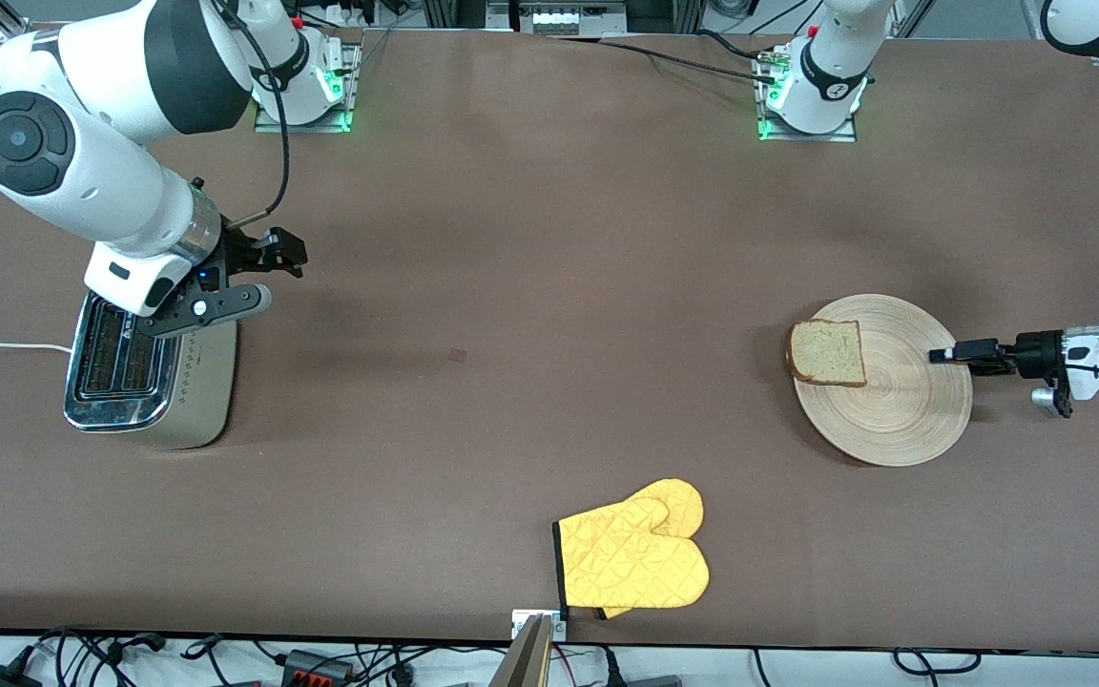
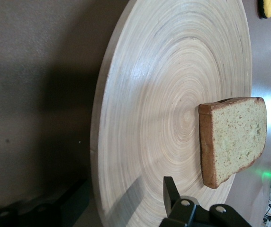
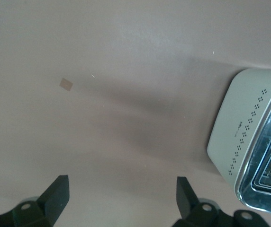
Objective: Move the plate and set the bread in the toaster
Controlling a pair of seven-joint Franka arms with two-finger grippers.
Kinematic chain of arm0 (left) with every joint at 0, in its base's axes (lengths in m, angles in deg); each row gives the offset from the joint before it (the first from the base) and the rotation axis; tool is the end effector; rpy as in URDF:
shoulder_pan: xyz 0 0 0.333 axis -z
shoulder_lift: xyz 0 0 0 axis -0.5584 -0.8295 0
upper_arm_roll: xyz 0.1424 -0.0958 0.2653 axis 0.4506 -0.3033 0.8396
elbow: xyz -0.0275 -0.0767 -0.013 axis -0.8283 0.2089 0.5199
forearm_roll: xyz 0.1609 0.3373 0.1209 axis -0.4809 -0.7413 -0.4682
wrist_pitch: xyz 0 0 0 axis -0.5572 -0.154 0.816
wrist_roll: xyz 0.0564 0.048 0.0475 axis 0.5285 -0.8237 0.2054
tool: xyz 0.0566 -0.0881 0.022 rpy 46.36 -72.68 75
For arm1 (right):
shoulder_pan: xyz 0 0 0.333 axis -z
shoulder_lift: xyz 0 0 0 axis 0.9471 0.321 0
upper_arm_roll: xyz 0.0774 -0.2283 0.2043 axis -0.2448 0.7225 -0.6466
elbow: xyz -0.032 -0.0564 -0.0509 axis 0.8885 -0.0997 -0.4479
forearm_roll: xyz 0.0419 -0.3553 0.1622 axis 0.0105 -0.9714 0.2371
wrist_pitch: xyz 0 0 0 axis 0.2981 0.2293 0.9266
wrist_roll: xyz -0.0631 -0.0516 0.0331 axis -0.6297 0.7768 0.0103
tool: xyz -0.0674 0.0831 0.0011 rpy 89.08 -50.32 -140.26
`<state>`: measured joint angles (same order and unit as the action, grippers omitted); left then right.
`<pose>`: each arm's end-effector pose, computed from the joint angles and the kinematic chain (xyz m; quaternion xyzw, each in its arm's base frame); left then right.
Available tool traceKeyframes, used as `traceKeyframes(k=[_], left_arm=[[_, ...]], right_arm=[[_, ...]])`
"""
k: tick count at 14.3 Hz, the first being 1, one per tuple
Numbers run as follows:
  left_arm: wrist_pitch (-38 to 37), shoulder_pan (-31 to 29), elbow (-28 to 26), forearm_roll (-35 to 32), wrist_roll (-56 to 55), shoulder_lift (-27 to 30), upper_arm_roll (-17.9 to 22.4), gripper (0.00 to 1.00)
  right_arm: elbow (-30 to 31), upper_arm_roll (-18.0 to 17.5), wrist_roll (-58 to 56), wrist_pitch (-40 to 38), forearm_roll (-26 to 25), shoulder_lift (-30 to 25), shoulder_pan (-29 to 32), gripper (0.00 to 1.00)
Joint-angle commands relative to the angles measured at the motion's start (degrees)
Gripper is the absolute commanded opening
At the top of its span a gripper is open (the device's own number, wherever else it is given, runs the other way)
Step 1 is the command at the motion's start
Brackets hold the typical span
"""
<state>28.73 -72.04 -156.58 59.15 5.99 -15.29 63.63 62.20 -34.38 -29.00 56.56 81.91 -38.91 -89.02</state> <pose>0.5723 0.2784 0.1345 0.9202 -0.0415 -0.0441 0.3866 0.5825 0.1733 0.4990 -0.9877 -0.1441 0.0600 0.0056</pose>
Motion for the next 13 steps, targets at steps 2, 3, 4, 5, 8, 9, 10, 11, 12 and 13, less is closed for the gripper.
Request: traceKeyframes(k=[2,3,4,5,8,9,10,11,12,13], left_arm=[[-0.5,-0.7,1.6,1.8,2.8,-1.5,-0.2,0.73],[-0.5,-0.7,1.6,1.9,2.9,-1.5,-0.2,0.73],[-0.5,-0.7,1.6,2.0,2.9,-1.4,-0.2,0.73],[-0.5,-0.7,1.6,2.0,3.0,-1.5,-0.2,0.71],[-0.5,-0.7,1.6,1.9,3.0,-1.5,-0.2,0.68],[-0.5,-0.8,1.6,1.9,3.0,-1.5,-0.2,0.64],[-0.5,-0.8,1.6,1.9,3.0,-1.5,-0.2,0.62],[-0.5,-0.8,1.6,1.9,3.0,-1.5,-0.2,0.62],[-0.5,-0.8,1.6,1.9,3.0,-1.5,-0.2,0.62],[-0.5,-0.8,1.6,1.9,3.0,-1.5,-0.2,0.62]], right_arm=[[-1.0,0.0,-0.1,0.5,0.2,0.6,-0.3,1.00],[-1.0,0.0,-0.6,0.4,0.2,0.6,-0.1,1.00],[-1.0,0.0,-0.7,0.4,0.2,0.6,0.1,1.00],[-1.0,0.0,-0.7,0.4,0.2,0.6,0.2,1.00],[-1.0,0.1,-0.7,0.4,0.1,0.6,0.2,1.00],[-1.0,0.1,-0.7,0.4,0.1,0.6,0.2,1.00],[-1.0,0.2,-0.7,0.4,0.1,0.6,0.3,1.00],[-1.0,0.4,-0.6,0.4,0.1,0.6,0.3,1.00],[-1.0,0.4,-0.6,0.4,0.1,0.6,0.4,1.00],[-1.0,0.5,-0.6,0.4,0.1,0.6,0.4,1.00]])
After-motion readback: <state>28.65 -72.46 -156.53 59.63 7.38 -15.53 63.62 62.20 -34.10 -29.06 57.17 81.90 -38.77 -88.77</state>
